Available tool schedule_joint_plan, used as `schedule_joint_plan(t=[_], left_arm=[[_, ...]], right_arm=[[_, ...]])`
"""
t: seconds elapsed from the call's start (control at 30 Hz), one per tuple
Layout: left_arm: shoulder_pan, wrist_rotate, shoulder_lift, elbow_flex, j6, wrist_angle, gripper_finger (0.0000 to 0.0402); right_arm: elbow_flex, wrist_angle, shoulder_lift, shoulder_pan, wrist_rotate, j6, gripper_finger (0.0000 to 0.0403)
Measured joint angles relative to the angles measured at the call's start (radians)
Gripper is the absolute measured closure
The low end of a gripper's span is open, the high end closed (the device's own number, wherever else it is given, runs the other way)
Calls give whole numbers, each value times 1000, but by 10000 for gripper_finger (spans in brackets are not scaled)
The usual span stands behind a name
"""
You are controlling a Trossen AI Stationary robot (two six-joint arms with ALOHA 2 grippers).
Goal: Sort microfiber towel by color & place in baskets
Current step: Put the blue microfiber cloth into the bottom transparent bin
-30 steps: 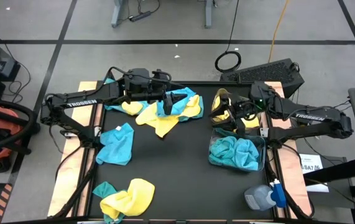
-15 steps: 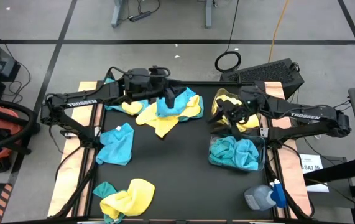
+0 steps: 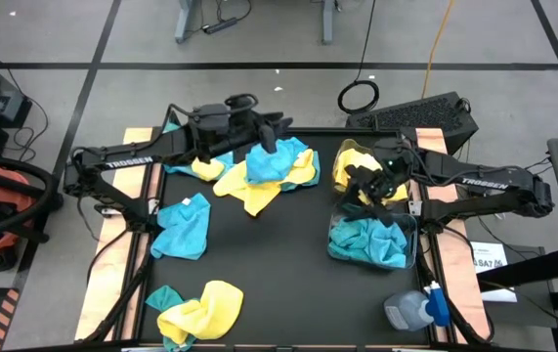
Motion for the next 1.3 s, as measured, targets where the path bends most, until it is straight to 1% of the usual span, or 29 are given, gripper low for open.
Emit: schedule_joint_plan(t=[0.27, 0.37, 0.47, 0.67, 0.77, 0.9, 1.13, 1.3], left_arm=[[-26, -1, 0, 0, -3, -52, 171], [-25, -5, 0, 0, -62, -71, 171], [-25, -13, 0, 0, -96, -77, 171], [-25, -95, 0, 0, -129, -82, 171], [-25, -125, 0, 0, -130, -81, 171], [-25, -136, 0, 0, -134, -98, 171], [-25, -140, 0, -1, -169, -167, 171], [-25, -140, 0, -1, -184, -206, 171]], right_arm=[[0, -98, -2, 1, 118, -30, 163], [0, -138, -2, 0, 149, -47, 163], [0, -173, -2, 0, 154, -72, 163], [0, -229, -2, 0, 157, -120, 163], [0, -249, -2, 1, 209, -154, 163], [0, -263, -2, 1, 253, -183, 163], [0, -264, 8, 1, 258, -191, 163], [0, -263, 38, 1, 281, -208, 163]])
